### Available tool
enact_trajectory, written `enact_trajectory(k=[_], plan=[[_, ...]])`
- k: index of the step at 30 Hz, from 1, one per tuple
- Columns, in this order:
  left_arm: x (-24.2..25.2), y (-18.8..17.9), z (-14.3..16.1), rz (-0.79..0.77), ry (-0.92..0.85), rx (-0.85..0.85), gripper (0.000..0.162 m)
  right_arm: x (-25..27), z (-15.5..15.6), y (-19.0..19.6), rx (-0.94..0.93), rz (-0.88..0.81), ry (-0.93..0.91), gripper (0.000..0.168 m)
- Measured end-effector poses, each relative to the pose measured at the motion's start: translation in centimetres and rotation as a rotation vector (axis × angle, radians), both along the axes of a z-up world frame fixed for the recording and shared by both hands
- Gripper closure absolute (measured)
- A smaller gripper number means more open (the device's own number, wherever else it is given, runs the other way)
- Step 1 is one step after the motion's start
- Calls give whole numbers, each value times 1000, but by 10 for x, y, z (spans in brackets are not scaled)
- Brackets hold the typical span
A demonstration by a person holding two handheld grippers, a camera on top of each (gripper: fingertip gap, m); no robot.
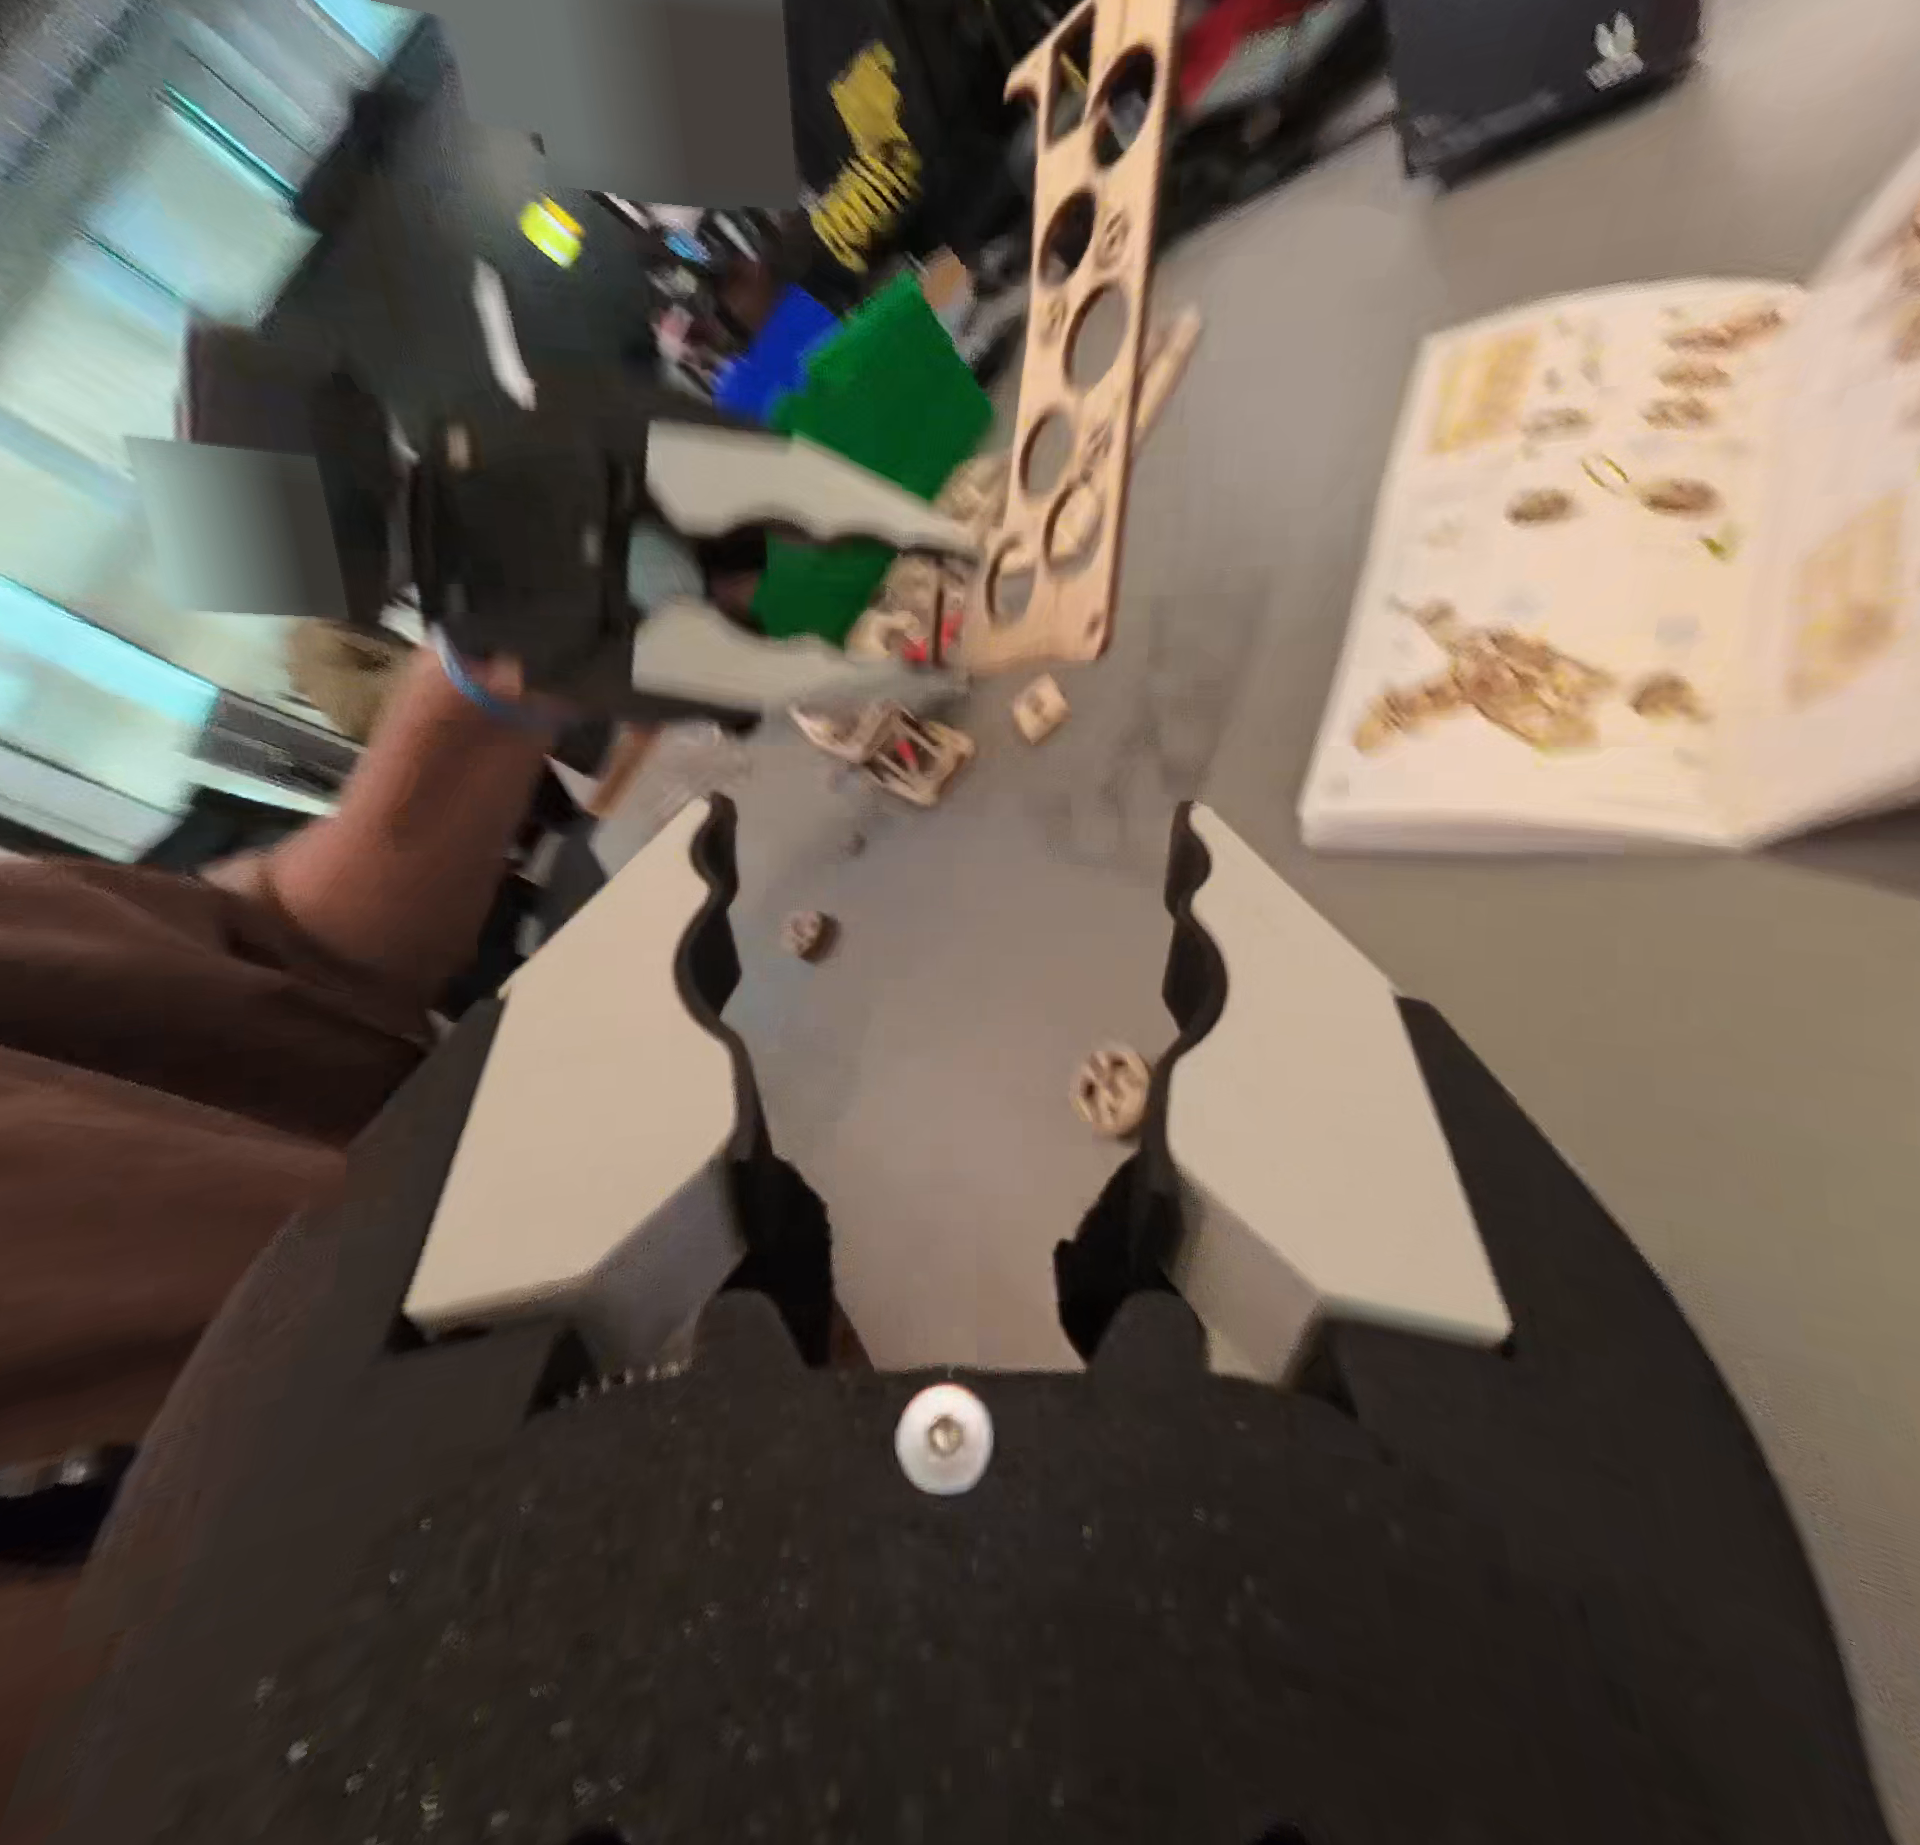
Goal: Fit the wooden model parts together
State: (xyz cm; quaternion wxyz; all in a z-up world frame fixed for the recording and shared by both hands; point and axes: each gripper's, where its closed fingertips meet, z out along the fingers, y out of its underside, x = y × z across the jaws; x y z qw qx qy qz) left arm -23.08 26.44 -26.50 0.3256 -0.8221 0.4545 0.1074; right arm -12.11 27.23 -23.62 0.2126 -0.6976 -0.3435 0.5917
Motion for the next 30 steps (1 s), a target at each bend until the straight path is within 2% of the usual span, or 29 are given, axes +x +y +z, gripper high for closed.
enact_trajectory(k=[4,6,7,8,9,11,13,15,16,17,21,24,26,28,30], plan=[[46,-29,32,-91,33,145,133,-24,27,3,-52,85,105,96],[67,-43,38,-121,-2,165,132,-34,33,-9,-132,172,149,112],[74,-48,38,-119,-18,166,132,-35,36,-20,-185,243,174,145],[77,-53,36,-104,-34,152,132,-34,36,-29,-225,294,179,166],[79,-59,34,-84,-74,138,132,-33,31,-30,-235,288,166,166],[86,-67,40,-12,-299,115,130,-28,29,-35,-280,289,189,166],[92,-71,56,76,-669,69,123,-23,21,-40,-283,283,182,166],[98,-71,81,145,-1103,-5,119,-17,26,-56,-283,353,225,166],[101,-71,88,157,-1262,-45,120,-15,30,-63,-275,378,246,166],[101,-69,88,175,-1346,-69,127,-13,32,-69,-257,393,256,166],[111,-73,78,153,-1476,-110,162,-3,30,-84,-243,443,253,166],[124,-78,70,144,-1582,-204,162,4,19,-96,-231,468,207,165],[121,-80,75,150,-1664,-174,158,9,11,-96,-219,439,183,166],[115,-81,67,198,-1631,-154,151,13,8,-92,-245,391,186,166],[112,-81,52,244,-1541,-140,136,17,7,-93,-244,378,201,166]])
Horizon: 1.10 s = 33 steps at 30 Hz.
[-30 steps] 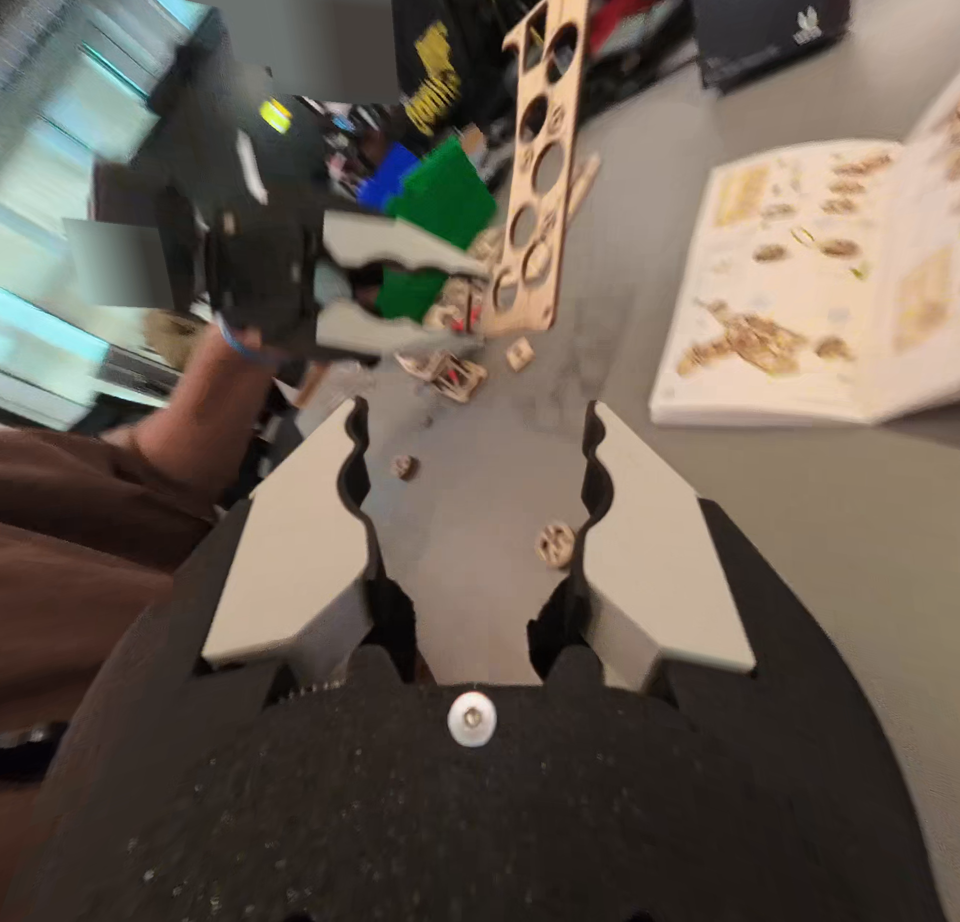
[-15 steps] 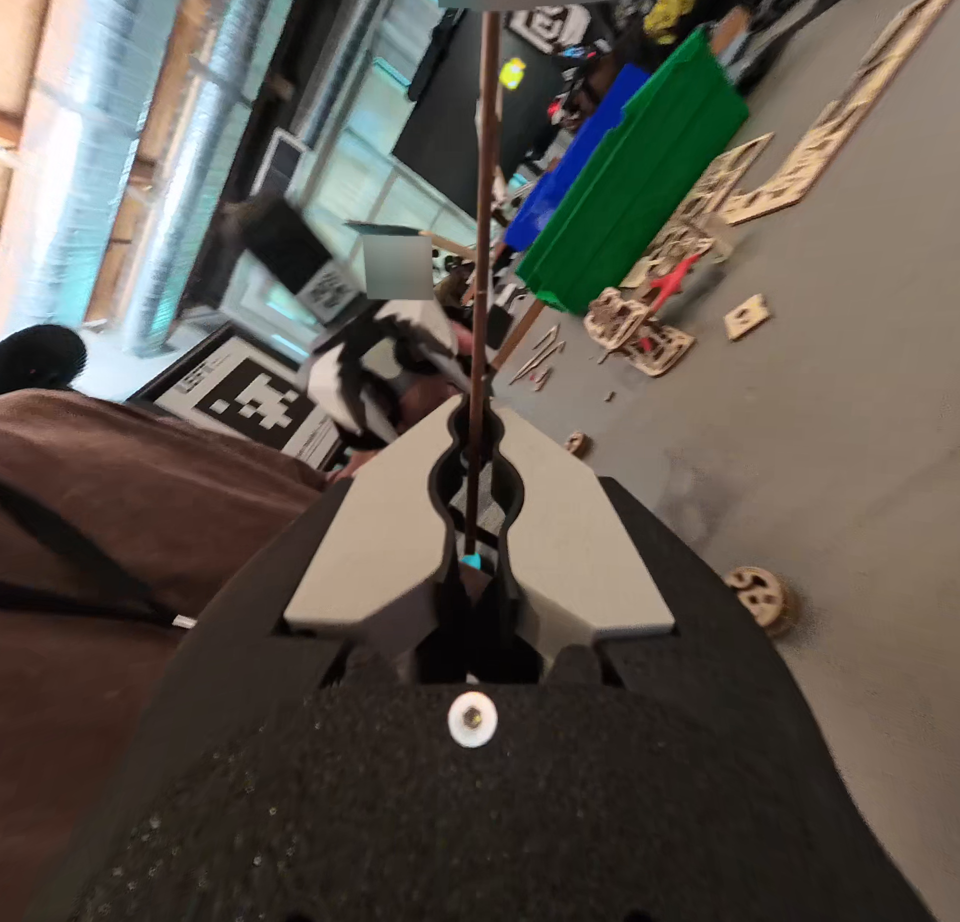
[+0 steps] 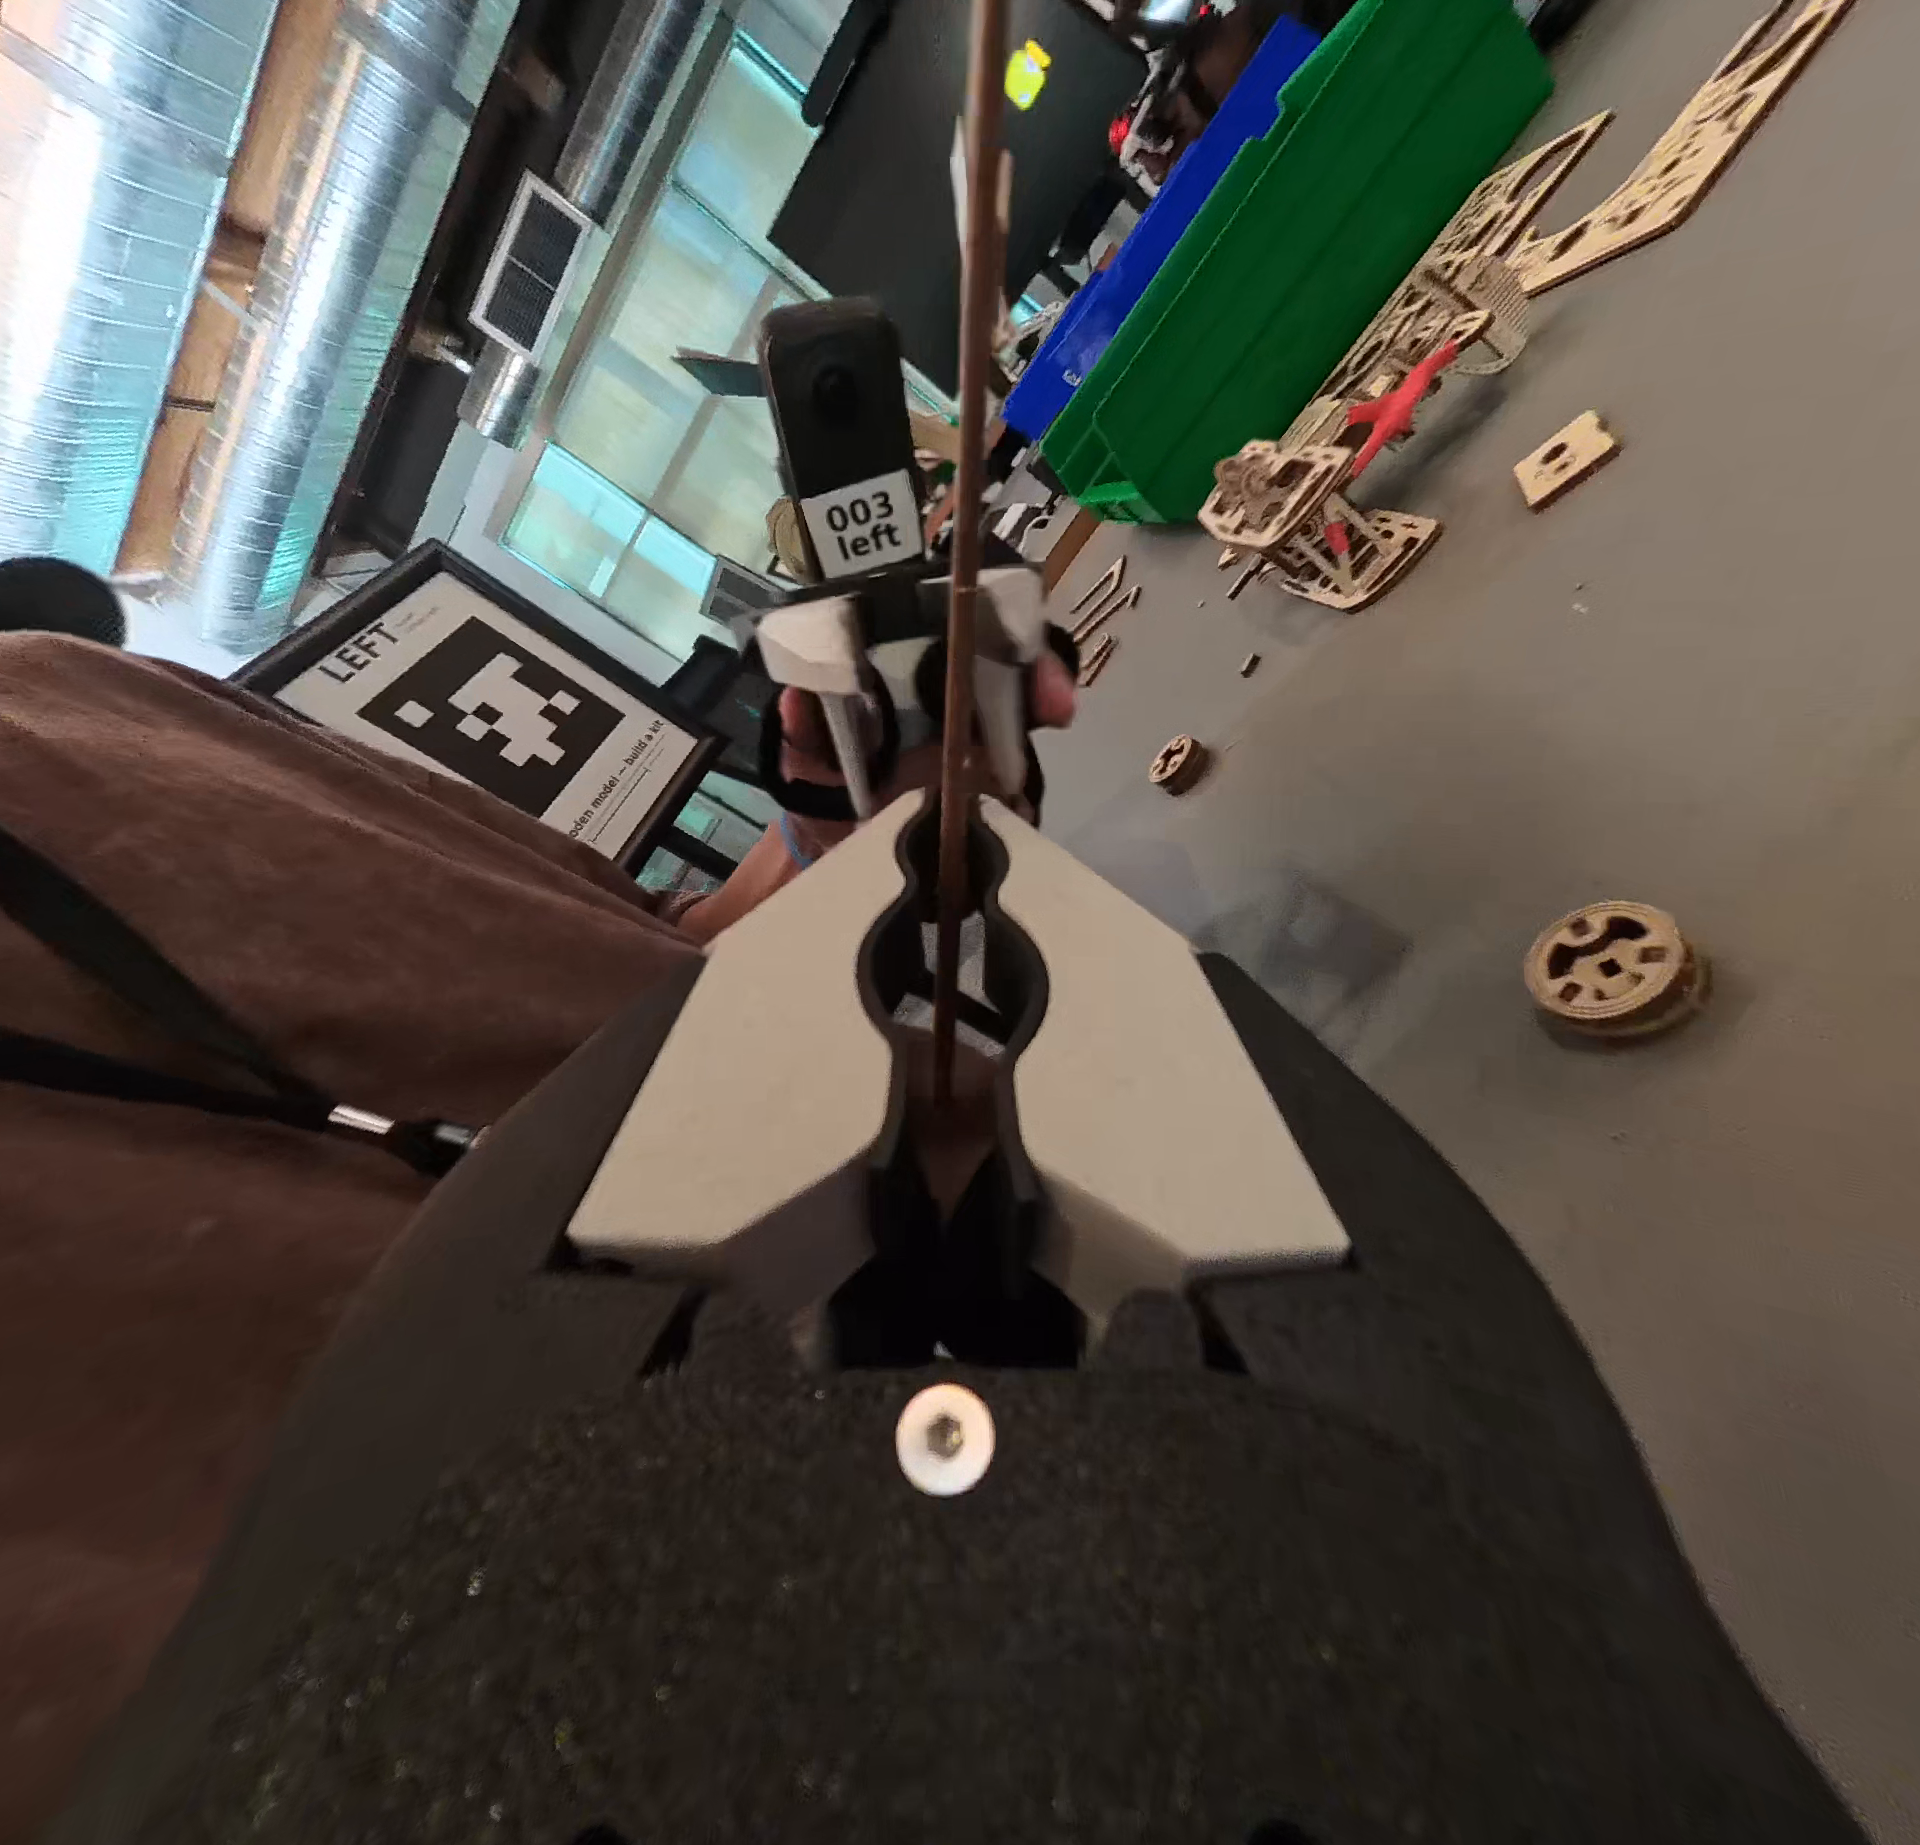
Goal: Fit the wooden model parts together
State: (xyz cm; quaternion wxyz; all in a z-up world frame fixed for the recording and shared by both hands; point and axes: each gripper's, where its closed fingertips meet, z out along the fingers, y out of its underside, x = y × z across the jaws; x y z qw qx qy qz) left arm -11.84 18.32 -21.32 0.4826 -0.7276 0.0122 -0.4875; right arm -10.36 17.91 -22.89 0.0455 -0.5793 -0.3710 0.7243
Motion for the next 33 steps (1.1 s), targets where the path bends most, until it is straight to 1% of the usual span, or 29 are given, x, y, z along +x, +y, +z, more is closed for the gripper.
enact_trajectory(k=[2,3,4,6,7,9,10,11,14,16,17,19,23,25,27,31,33], plan=[[7,0,-9,-22,31,-25,135,0,-1,-6,-6,15,0,165],[10,0,-10,-31,22,-30,139,-1,-2,-9,-3,23,-5,165],[13,-1,-11,-48,23,-27,159,-2,-2,-11,0,32,-7,166],[12,0,-13,-40,-2,-41,161,-5,-7,-8,26,9,-32,165],[11,1,-13,-43,-31,-56,162,-6,-6,-6,41,-3,-30,159],[7,2,-20,-31,-46,-92,162,-11,2,6,53,-68,-4,132],[9,0,-21,-49,-62,-87,162,-12,9,11,45,-94,19,132],[10,-1,-20,-58,-87,-91,162,-14,13,14,51,-104,20,136],[13,-4,-18,-78,-147,-91,162,-21,8,10,118,-74,-34,142],[15,-3,-21,-80,-159,-101,162,-25,9,9,108,-76,-50,148],[15,-3,-21,-75,-173,-101,162,-27,4,11,119,-90,-82,160],[16,0,-26,-57,-158,-117,162,-28,-1,14,123,-106,-105,159],[16,3,-35,-33,-99,-135,162,-28,-9,17,62,-117,-126,159],[15,5,-43,-13,-42,-142,162,-28,-16,18,42,-123,-151,160],[16,6,-54,7,31,-150,159,-27,-23,18,37,-145,-175,165],[20,5,-76,24,140,-160,158,-23,-44,17,107,-219,-266,165],[21,6,-81,32,133,-166,157,-23,-49,18,156,-254,-309,165]])
